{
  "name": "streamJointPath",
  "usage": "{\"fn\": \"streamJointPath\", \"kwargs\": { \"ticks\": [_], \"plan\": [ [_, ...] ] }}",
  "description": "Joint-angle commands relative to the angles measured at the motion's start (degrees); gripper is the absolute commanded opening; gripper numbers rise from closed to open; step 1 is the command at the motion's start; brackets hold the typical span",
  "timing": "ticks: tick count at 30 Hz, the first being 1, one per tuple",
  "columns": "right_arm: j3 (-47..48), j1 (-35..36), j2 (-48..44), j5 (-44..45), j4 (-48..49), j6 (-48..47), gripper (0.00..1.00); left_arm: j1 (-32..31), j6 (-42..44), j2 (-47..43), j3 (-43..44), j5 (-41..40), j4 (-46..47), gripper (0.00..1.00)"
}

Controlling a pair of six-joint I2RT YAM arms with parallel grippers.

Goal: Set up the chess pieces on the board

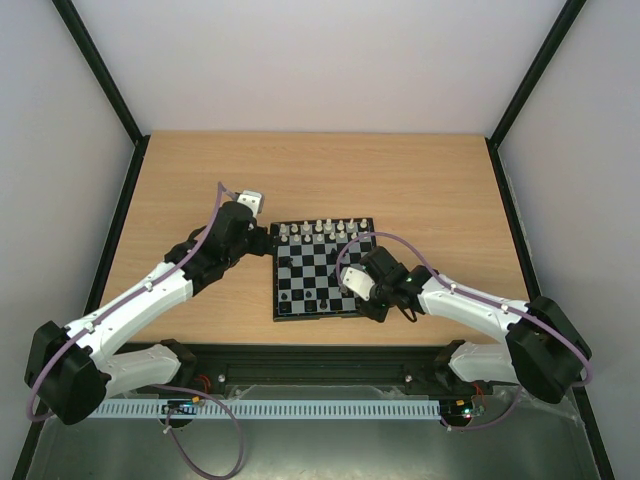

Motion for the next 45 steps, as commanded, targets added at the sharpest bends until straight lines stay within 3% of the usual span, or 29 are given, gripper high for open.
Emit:
{"fn": "streamJointPath", "kwargs": {
  "ticks": [1,8,34,45],
  "plan": [
    [0.4,0.3,0.2,-0.2,-2.8,0.4,0.17,0.3,0.8,0.5,-0.2,0.2,-0.1,0.99],
    [0.2,0.1,-0.8,0.6,-2.8,0.3,0.13,0.3,0.8,0.6,-0.2,0.5,-0.2,0.99],
    [0.2,-1.3,-1.1,-1.2,-4.8,-1.3,0.12,0.3,0.8,0.7,-0.2,0.9,-0.3,0.99],
    [0.5,-1.4,-0.4,-1.0,-3.9,-0.6,0.23,0.3,0.7,0.9,-0.2,1.1,-0.3,0.99]
  ]
}}
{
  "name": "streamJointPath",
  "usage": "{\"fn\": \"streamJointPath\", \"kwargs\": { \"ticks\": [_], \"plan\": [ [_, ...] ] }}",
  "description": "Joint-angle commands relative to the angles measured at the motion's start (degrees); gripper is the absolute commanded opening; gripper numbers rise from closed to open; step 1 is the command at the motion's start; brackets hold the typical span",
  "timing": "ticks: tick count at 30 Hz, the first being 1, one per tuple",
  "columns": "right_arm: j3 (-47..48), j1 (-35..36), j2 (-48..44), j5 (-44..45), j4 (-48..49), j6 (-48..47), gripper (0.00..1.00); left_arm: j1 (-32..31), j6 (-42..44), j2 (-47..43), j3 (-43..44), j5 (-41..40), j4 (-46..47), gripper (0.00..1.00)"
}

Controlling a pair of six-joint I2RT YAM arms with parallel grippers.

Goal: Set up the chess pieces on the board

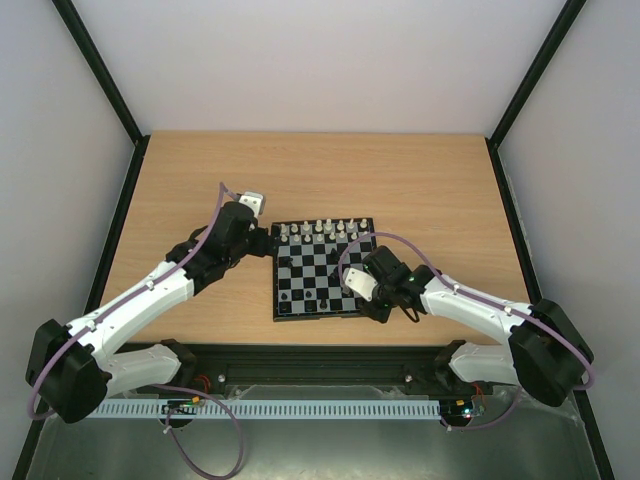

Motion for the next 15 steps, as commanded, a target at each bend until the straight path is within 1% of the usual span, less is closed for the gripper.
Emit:
{"fn": "streamJointPath", "kwargs": {
  "ticks": [1,4,6,11,15],
  "plan": [
    [0.5,-0.2,0.5,0.0,-1.9,0.2,0.26,0.3,0.7,0.4,-0.2,0.3,0.1,0.99],
    [0.8,-0.2,-0.4,-0.7,-1.9,0.4,0.32,0.2,0.7,0.4,-0.2,0.5,0.0,0.99],
    [1.3,-0.2,-1.4,-2.2,-2.5,0.5,0.34,0.3,0.8,0.5,-0.2,0.6,0.0,0.99],
    [3.8,-0.2,-3.3,-6.2,-4.5,1.0,0.35,0.3,0.8,0.5,-0.1,0.8,0.0,0.99],
    [5.9,-0.3,-2.4,-5.5,-3.8,2.6,0.34,0.3,0.7,0.5,-0.1,0.9,0.0,0.99]
  ]
}}
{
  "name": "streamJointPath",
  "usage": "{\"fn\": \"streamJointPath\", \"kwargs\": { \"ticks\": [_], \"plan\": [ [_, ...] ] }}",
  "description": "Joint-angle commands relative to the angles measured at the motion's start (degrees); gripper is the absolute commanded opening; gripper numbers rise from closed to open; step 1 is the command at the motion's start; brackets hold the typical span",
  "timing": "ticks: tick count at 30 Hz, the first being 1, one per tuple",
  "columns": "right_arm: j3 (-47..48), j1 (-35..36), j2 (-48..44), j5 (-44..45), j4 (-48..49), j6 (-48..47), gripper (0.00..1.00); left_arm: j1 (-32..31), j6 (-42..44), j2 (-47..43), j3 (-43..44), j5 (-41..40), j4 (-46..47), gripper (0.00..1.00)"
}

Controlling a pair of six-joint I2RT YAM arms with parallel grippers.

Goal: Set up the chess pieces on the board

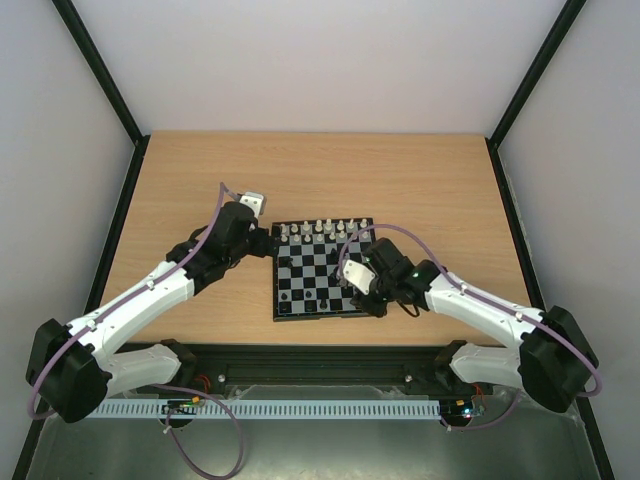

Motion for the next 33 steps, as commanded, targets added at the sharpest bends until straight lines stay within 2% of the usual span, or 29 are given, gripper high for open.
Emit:
{"fn": "streamJointPath", "kwargs": {
  "ticks": [1,5,8,17,33],
  "plan": [
    [3.5,-0.3,0.5,0.5,-1.7,2.6,0.34,0.3,0.8,0.4,0.0,0.3,0.0,0.99],
    [4.5,-0.5,4.0,10.2,3.7,5.1,0.34,0.3,0.7,0.5,0.0,0.3,0.0,0.99],
    [5.6,-0.6,7.0,13.9,6.1,5.6,0.40,0.3,0.7,0.6,0.0,0.4,0.0,0.99],
    [10.6,-0.6,15.8,14.7,6.0,9.3,0.44,0.3,0.7,0.8,0.0,0.8,-0.3,0.99],
    [14.3,-5.5,25.1,11.1,2.0,13.8,0.40,0.3,0.7,1.1,0.0,0.8,-0.6,0.99]
  ]
}}
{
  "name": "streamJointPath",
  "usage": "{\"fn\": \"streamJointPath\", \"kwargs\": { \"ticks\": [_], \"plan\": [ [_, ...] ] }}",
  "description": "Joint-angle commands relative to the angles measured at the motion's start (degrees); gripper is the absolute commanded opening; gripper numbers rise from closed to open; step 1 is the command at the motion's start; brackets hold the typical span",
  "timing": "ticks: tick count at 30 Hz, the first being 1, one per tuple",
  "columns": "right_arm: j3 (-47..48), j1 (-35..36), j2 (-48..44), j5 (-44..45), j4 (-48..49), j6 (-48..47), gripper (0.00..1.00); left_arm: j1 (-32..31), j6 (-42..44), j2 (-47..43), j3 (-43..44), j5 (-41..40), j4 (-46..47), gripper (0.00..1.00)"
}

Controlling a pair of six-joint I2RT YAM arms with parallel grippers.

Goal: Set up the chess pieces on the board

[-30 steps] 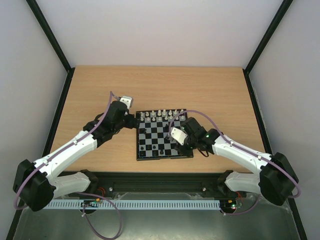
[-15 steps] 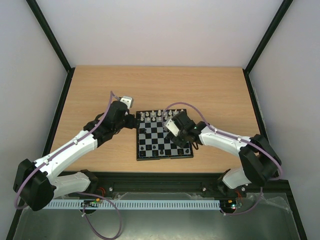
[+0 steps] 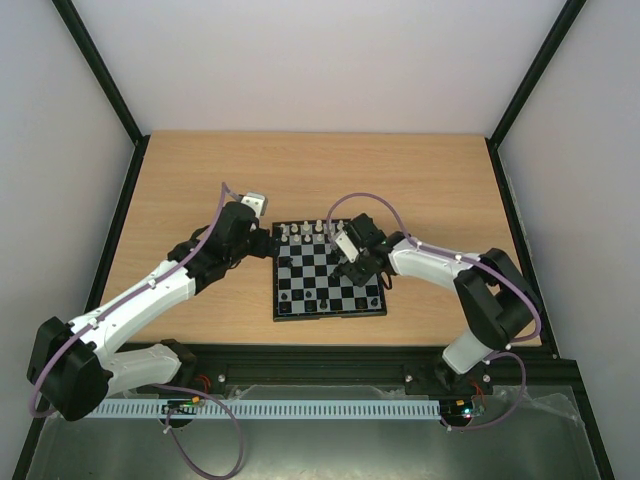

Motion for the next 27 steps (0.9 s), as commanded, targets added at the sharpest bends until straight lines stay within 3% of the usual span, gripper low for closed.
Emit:
{"fn": "streamJointPath", "kwargs": {
  "ticks": [1,11,20,27],
  "plan": [
    [1.0,-1.3,1.4,-2.3,-4.6,1.4,0.40,0.3,0.7,0.5,0.0,0.1,-0.4,0.99],
    [-0.6,-2.7,1.5,-5.5,-6.9,1.0,0.38,0.3,0.7,0.9,0.2,0.1,-0.6,0.99],
    [-1.1,-2.8,0.9,-5.0,-6.9,1.1,0.23,0.3,0.8,1.1,0.1,0.3,-0.8,0.99],
    [-2.0,-3.6,-0.1,-4.3,-6.8,1.2,0.30,0.3,0.8,1.3,0.2,0.5,-0.9,0.99]
  ]
}}
